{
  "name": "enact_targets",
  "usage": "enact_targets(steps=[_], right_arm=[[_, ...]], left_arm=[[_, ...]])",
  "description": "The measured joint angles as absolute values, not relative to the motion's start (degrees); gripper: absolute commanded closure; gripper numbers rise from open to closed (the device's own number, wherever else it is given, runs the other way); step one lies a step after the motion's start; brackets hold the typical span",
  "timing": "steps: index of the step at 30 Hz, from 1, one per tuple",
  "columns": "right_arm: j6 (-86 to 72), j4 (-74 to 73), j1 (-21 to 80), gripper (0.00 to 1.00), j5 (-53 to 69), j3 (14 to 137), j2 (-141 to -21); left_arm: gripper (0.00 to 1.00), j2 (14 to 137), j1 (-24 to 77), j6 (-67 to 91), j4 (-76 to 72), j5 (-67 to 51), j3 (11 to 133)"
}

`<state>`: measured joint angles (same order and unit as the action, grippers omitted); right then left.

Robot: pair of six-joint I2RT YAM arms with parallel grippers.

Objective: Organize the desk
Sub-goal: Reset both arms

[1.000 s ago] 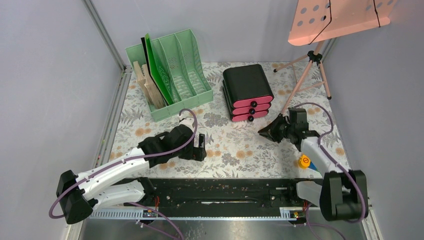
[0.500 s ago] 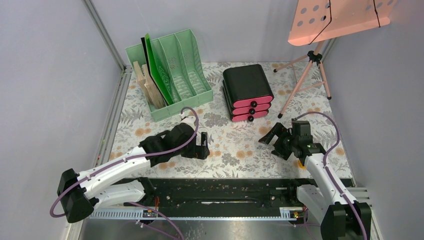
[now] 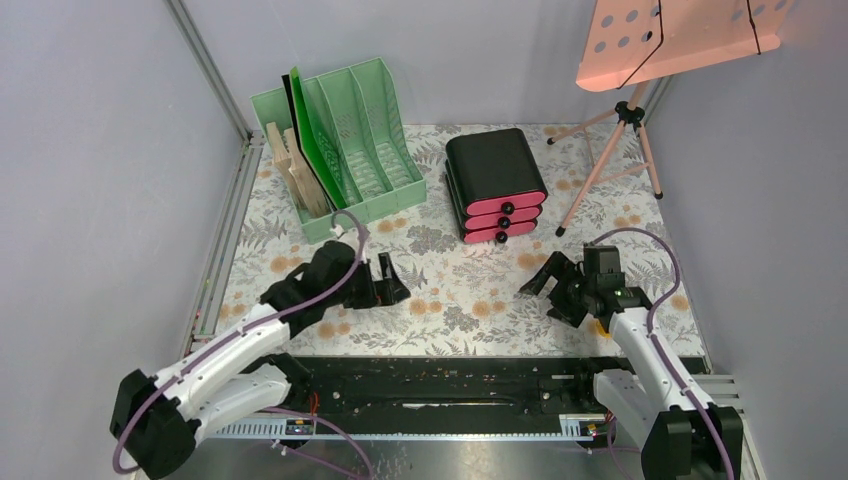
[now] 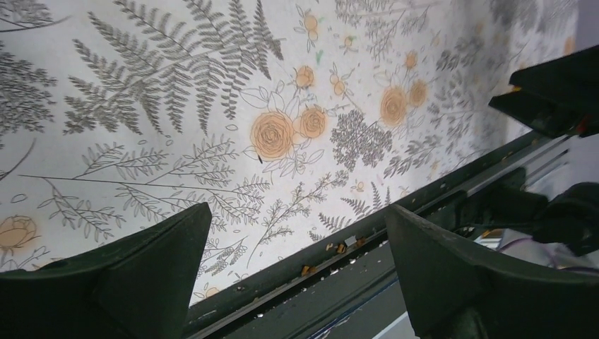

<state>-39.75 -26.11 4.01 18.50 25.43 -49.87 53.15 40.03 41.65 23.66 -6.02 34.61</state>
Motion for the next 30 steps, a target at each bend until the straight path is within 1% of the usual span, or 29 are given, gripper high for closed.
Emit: enact_targets(steps=[5,10,15,19,24,30], right_arm=[[-38.2,-29.1,4.0,0.01,15.6,28.6,-49.9],[-36.1,-31.9,4.0,0.01,11.2,33.6,-49.7],[-32.9,-32.2,4.0,0.01,5.5,36.1,-46.7],[-29.7,-30.7,4.0,0.01,0.0,36.0,-42.8],[-23.6,-23.6,4.0,0.01,-3.4,32.4,-37.5],[-19.2,-14.2,4.0,0.01,-4.1,25.7,-35.2]], left_arm=[[0.03,45.8,32.1,41.4,23.5,-10.2,32.2],[0.03,35.5,28.3,39.2,24.7,-9.5,32.1],[0.03,27.0,28.1,34.4,26.6,-2.8,32.1],[0.01,23.6,28.1,29.6,26.3,3.7,32.1],[0.01,20.1,28.1,22.4,20.6,9.0,28.4],[0.01,20.0,28.1,15.9,13.5,15.9,21.8]])
